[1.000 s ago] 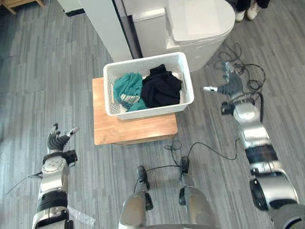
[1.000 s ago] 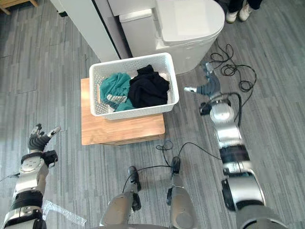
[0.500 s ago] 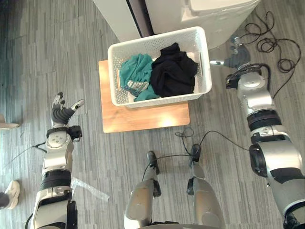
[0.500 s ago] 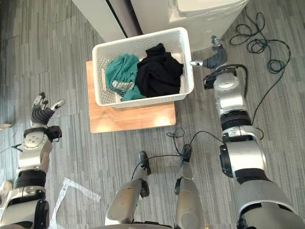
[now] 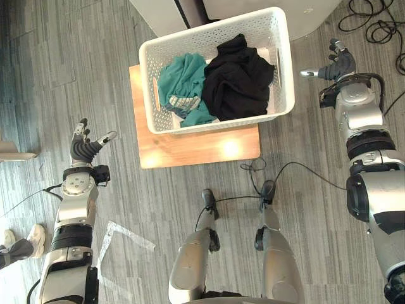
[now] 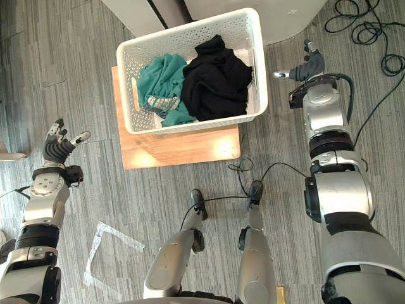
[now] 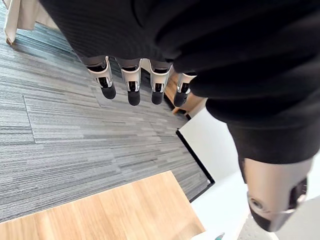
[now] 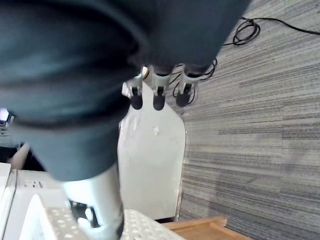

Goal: Pick up the laundry basket with both hands and put the clothes into the washing machine.

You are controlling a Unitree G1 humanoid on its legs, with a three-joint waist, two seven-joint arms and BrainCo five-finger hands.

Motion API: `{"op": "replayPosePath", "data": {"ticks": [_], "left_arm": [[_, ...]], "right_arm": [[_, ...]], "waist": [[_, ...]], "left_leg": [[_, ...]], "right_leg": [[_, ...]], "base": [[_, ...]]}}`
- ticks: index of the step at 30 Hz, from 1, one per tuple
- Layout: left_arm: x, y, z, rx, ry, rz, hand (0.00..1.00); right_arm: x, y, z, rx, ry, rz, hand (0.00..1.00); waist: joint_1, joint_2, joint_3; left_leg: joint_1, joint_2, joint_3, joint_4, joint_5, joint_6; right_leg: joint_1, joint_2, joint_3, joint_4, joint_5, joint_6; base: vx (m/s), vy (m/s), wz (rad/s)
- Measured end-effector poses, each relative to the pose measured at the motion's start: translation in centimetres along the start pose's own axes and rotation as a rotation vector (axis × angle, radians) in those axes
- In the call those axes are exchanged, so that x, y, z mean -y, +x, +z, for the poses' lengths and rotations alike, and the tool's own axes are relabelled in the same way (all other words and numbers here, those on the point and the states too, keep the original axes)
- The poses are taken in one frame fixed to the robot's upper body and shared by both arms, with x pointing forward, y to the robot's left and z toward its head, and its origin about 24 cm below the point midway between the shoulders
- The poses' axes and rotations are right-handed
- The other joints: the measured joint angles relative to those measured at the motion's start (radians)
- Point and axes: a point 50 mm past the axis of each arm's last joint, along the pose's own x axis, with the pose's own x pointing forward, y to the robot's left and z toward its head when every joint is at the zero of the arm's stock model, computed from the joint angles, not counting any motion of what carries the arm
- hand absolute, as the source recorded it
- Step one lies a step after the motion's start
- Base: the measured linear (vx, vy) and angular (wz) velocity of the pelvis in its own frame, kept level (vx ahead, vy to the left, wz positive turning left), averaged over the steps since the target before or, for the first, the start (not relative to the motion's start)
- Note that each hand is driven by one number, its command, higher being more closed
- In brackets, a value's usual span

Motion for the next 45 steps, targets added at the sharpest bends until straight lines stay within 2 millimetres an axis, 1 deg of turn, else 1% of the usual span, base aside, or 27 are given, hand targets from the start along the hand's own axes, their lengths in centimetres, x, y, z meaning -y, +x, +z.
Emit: {"op": "replayPosePath", "data": {"ticks": [2, 5, 10, 15, 19, 24, 28, 30, 32, 34, 35, 36, 37, 39, 41, 45], "left_arm": [[0.1, 0.1, 0.3, 0.013, -0.003, -0.001, 0.00], [0.2, 0.1, 0.9, 0.035, -0.009, -0.003, 0.00], [0.7, 0.2, 1.4, 0.054, -0.031, -0.002, 0.00], [1.0, 0.2, 1.4, 0.047, -0.043, 0.002, 0.00], [1.0, 0.4, 1.6, 0.053, -0.049, 0.004, 0.00], [1.0, 0.4, 1.5, 0.044, -0.050, 0.006, 0.00], [1.0, 0.5, 1.4, 0.040, -0.051, 0.007, 0.00], [0.8, 0.5, -0.1, -0.022, -0.046, 0.020, 0.00], [0.4, 0.7, -2.8, -0.166, -0.036, 0.050, 0.00], [-0.1, 0.0, -4.4, -0.238, -0.028, 0.060, 0.00], [-0.3, -0.3, -4.8, -0.248, -0.027, 0.060, 0.00], [-0.5, -0.5, -5.2, -0.261, -0.033, 0.066, 0.00], [-0.9, -0.7, -5.4, -0.267, -0.047, 0.076, 0.00], [-1.0, -0.7, -5.5, -0.269, -0.067, 0.069, 0.00], [-1.0, -0.8, -5.7, -0.279, -0.066, 0.070, 0.00], [-1.1, -1.0, -5.9, -0.284, -0.063, 0.071, 0.00]], "right_arm": [[-1.0, 0.0, -0.1, -0.008, 0.002, 0.021, 0.00], [-1.6, -0.2, -0.6, -0.024, -0.002, 0.035, 0.00], [-1.7, -0.3, -1.1, -0.040, 0.002, 0.033, 0.00], [-2.0, -0.5, -1.5, -0.043, 0.008, 0.039, 0.00], [-1.9, -0.5, -1.9, -0.055, 0.016, 0.031, 0.00], [-1.5, -0.6, -2.2, -0.072, 0.015, 0.023, 0.00], [-0.5, -0.5, -2.2, -0.076, 0.008, -0.003, 0.00], [-0.1, -0.5, -1.9, -0.068, 0.015, -0.016, 0.00], [0.0, -0.4, -1.3, -0.043, 0.023, -0.032, 0.00], [0.2, -0.2, -0.2, -0.016, 0.029, -0.038, 0.00], [0.3, -0.2, 0.1, -0.006, 0.031, -0.040, 0.00], [0.4, 0.0, 1.0, 0.014, 0.036, -0.043, 0.00], [0.5, 0.1, 1.7, 0.033, 0.041, -0.047, 0.00], [0.8, 0.1, 2.7, 0.065, 0.041, -0.054, 0.00], [0.7, 0.1, 3.2, 0.089, 0.037, -0.052, 0.00], [0.4, 0.1, 3.5, 0.095, 0.021, -0.043, 0.00]], "waist": [[0.000, 0.000, 0.000], [0.002, 0.000, 0.000], [0.001, 0.000, 0.000], [-0.001, 0.000, 0.000], [-0.001, 0.000, 0.000], [-0.003, 0.000, 0.000], [-0.004, 0.000, 0.000], [-0.006, -0.001, 0.000], [-0.009, -0.002, 0.000], [-0.013, -0.004, 0.002], [-0.012, -0.004, 0.002], [-0.009, -0.004, 0.002], [-0.007, -0.005, 0.002], [-0.004, -0.005, 0.002], [-0.003, -0.007, 0.004], [-0.003, -0.018, 0.011]], "left_leg": [[0.000, 0.000, 0.000, 0.000, 0.000, 0.000], [-0.001, 0.001, -0.002, 0.000, 0.000, 0.000], [-0.003, 0.001, -0.006, 0.000, 0.000, 0.000], [-0.003, 0.001, -0.006, 0.000, 0.001, -0.001], [0.000, 0.001, -0.006, 0.000, 0.002, -0.002], [0.008, 0.001, -0.003, -0.001, 0.002, -0.002], [0.011, 0.001, -0.001, -0.003, 0.004, -0.001], [0.015, 0.002, 0.002, -0.009, 0.004, -0.001], [0.017, 0.002, 0.007, -0.009, 0.004, -0.001], [0.017, 0.004, 0.006, -0.008, 0.006, -0.003], [0.017, 0.005, 0.006, -0.008, 0.006, -0.004], [0.017, 0.007, 0.006, -0.005, 0.007, -0.005], [0.017, 0.007, 0.005, -0.004, 0.008, -0.006], [0.017, 0.006, 0.002, -0.003, 0.008, -0.007], [0.016, 0.004, 0.000, -0.004, 0.008, -0.006], [0.016, 0.004, 0.000, -0.004, 0.008, -0.006]], "right_leg": [[0.000, 0.001, 0.000, 0.000, 0.000, 0.000], [0.000, 0.000, -0.001, 0.000, 0.000, 0.000], [0.000, -0.004, -0.005, 0.000, 0.000, 0.000], [0.001, -0.003, -0.007, 0.000, 0.000, 0.000], [0.005, -0.003, -0.008, 0.000, 0.000, 0.000], [0.008, -0.003, -0.004, 0.006, 0.000, 0.000], [0.008, -0.002, -0.002, 0.008, 0.000, 0.000], [0.008, -0.001, 0.002, 0.009, 0.000, 0.000], [0.008, 0.002, 0.006, 0.009, 0.000, 0.000], [0.008, 0.006, 0.005, 0.009, 0.000, 0.000], [0.008, 0.007, 0.005, 0.008, 0.000, 0.000], [0.008, 0.008, 0.005, 0.009, 0.000, 0.000], [0.008, 0.008, 0.004, 0.008, 0.000, 0.000], [0.010, 0.007, 0.002, 0.009, 0.000, 0.000], [0.010, 0.005, 0.001, 0.009, 0.000, 0.000], [0.010, 0.005, 0.001, 0.009, 0.000, 0.000]], "base": [[0.00, 0.000, 0.00], [0.00, 0.000, 0.00], [0.00, 0.014, 0.02], [0.00, 0.000, 0.00], [0.00, 0.000, 0.00], [0.00, 0.000, -0.01], [0.00, 0.000, 0.00], [0.00, 0.000, -0.07], [0.00, 0.007, -0.07], [0.00, 0.000, 0.00], [0.00, 0.000, 0.00], [0.00, 0.000, 0.00], [0.00, 0.000, 0.00], [0.00, 0.020, 0.05], [0.00, 0.011, 0.04], [0.00, 0.000, 0.00]]}}
